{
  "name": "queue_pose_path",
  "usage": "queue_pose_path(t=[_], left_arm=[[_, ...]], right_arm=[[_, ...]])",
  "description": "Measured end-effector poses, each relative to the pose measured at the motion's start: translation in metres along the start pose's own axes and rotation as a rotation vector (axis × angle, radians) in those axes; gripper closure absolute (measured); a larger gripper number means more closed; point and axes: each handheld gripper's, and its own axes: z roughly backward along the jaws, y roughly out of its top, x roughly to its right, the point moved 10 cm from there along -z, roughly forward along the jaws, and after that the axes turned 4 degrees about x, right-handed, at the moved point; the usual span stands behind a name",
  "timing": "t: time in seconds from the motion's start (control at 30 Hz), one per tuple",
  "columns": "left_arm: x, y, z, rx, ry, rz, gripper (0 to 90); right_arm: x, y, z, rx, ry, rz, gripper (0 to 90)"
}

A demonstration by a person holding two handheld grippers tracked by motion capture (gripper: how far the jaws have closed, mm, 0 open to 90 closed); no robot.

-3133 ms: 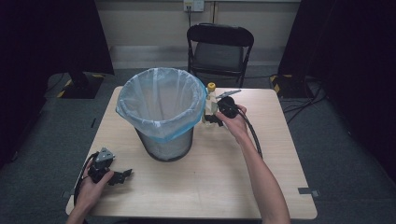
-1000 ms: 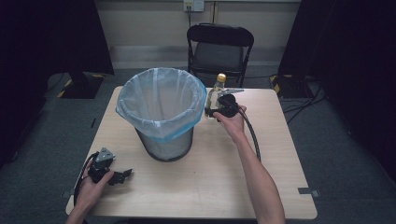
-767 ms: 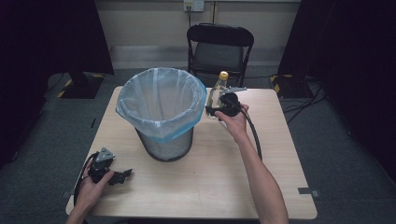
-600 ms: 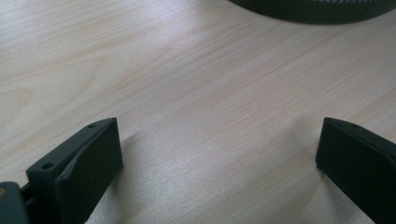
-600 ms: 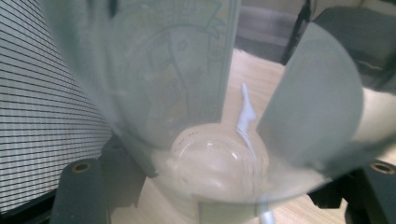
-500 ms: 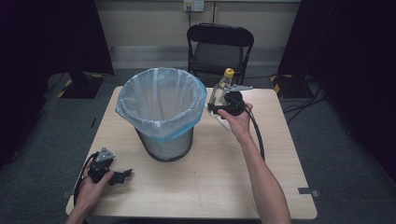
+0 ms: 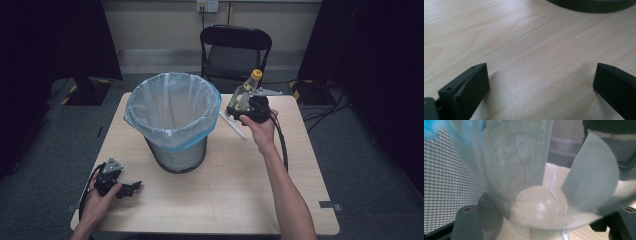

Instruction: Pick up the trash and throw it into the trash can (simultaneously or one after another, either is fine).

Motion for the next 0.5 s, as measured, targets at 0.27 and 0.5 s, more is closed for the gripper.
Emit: queue_pose_path(t=[0.27, 0.5], left_arm=[[0.0, 0.0, 0.0, 0.0, 0.0, 0.002, 0.0], [0.0, 0.0, 0.0, 0.0, 0.0, 0.0, 0.0]], right_arm=[[-0.007, 0.009, 0.011, 0.022, -0.007, 0.025, 28.1], [-0.009, 0.02, 0.02, 0.053, -0.007, 0.033, 28.1]])
